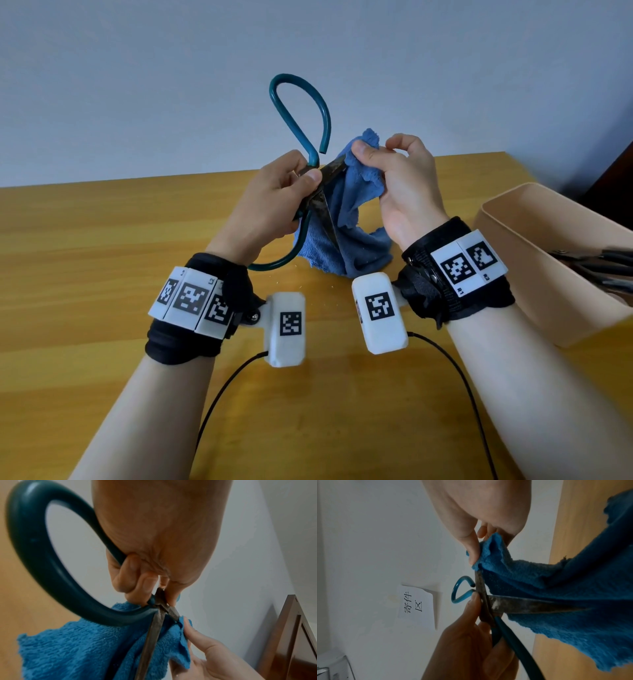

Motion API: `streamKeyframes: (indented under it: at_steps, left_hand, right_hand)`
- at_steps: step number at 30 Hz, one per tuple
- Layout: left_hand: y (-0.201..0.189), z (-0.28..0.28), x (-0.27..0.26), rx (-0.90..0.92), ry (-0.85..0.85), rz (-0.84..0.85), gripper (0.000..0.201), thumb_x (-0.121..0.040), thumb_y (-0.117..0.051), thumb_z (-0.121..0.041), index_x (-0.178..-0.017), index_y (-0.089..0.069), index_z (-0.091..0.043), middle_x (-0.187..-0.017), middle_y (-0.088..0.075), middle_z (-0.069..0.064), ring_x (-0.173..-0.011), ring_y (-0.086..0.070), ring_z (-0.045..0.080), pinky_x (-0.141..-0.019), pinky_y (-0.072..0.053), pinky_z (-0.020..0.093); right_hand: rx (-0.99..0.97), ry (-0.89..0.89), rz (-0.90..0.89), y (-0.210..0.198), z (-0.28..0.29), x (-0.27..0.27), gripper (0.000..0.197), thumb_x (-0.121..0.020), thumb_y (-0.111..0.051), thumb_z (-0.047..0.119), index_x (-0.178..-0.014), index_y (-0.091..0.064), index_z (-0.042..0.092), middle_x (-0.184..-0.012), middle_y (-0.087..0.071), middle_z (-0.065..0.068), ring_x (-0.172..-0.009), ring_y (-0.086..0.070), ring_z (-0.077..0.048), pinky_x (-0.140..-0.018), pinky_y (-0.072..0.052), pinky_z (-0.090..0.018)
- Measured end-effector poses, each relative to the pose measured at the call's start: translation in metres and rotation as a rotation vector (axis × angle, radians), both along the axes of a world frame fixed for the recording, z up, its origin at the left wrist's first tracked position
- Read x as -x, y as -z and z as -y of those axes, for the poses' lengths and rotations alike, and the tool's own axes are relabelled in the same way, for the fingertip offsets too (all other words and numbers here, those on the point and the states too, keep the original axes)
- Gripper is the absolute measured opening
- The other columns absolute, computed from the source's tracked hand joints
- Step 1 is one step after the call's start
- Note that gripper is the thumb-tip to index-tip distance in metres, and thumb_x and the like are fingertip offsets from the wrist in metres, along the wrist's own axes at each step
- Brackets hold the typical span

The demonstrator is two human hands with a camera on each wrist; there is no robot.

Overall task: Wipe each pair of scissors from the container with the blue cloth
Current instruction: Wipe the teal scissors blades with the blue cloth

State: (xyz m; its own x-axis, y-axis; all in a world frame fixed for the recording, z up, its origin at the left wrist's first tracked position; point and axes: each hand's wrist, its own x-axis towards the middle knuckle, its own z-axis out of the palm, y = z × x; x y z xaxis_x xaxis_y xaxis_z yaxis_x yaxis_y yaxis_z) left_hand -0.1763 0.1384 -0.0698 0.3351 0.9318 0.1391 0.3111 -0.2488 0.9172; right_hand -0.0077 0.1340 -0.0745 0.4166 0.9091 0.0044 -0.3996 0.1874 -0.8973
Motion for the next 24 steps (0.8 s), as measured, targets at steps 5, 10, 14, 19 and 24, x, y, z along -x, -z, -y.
streamKeyframes:
  at_steps: [5,10,14,19,24]
  left_hand:
    - [0.0,-0.002,0.007,-0.022,0.016,-0.068,0.026,-0.104,-0.052,-0.023,-0.088,-0.04,-0.007,-0.076,-0.039,0.015,-0.051,-0.028,0.011,-0.044,-0.027,0.021]
    - [0.001,-0.004,0.013,-0.074,0.037,-0.12,0.02,-0.103,-0.056,-0.024,-0.091,-0.05,-0.008,-0.098,-0.062,0.027,-0.05,-0.036,0.018,-0.041,-0.032,0.022]
    - [0.002,-0.004,0.013,-0.116,0.044,-0.163,0.015,-0.104,-0.054,-0.022,-0.102,-0.061,-0.009,-0.093,-0.061,0.019,-0.042,-0.04,0.014,-0.042,-0.033,0.019]
    - [0.005,-0.006,0.011,-0.104,-0.021,-0.182,0.033,-0.108,-0.043,-0.03,-0.093,-0.059,-0.006,-0.067,-0.051,0.008,-0.039,-0.04,0.009,-0.04,-0.032,0.016]
    - [0.01,-0.011,0.013,-0.138,-0.058,-0.178,0.037,-0.105,-0.049,-0.038,-0.093,-0.059,-0.005,-0.072,-0.055,0.019,-0.041,-0.04,0.009,-0.042,-0.034,0.019]
  right_hand:
    - [0.009,0.182,-0.063,0.0,-0.004,-0.018,0.027,-0.083,-0.076,0.003,-0.097,-0.055,0.012,-0.093,-0.066,-0.006,-0.091,-0.065,-0.022,-0.075,-0.055,-0.032]
    - [-0.046,0.139,-0.004,-0.007,-0.003,-0.025,0.024,-0.086,-0.073,0.005,-0.107,-0.062,0.009,-0.099,-0.07,-0.007,-0.092,-0.068,-0.02,-0.078,-0.057,-0.031]
    - [0.001,-0.024,0.171,-0.004,-0.003,-0.011,0.024,-0.083,-0.073,-0.001,-0.1,-0.061,0.011,-0.095,-0.066,-0.007,-0.084,-0.066,-0.02,-0.069,-0.054,-0.029]
    - [0.015,-0.085,0.186,-0.001,-0.002,-0.01,0.023,-0.084,-0.072,-0.003,-0.099,-0.06,0.011,-0.092,-0.066,-0.005,-0.079,-0.066,-0.017,-0.067,-0.053,-0.024]
    - [-0.006,-0.131,0.2,-0.003,0.0,-0.006,0.023,-0.085,-0.07,-0.004,-0.096,-0.06,0.013,-0.093,-0.068,-0.008,-0.085,-0.066,-0.02,-0.076,-0.056,-0.029]
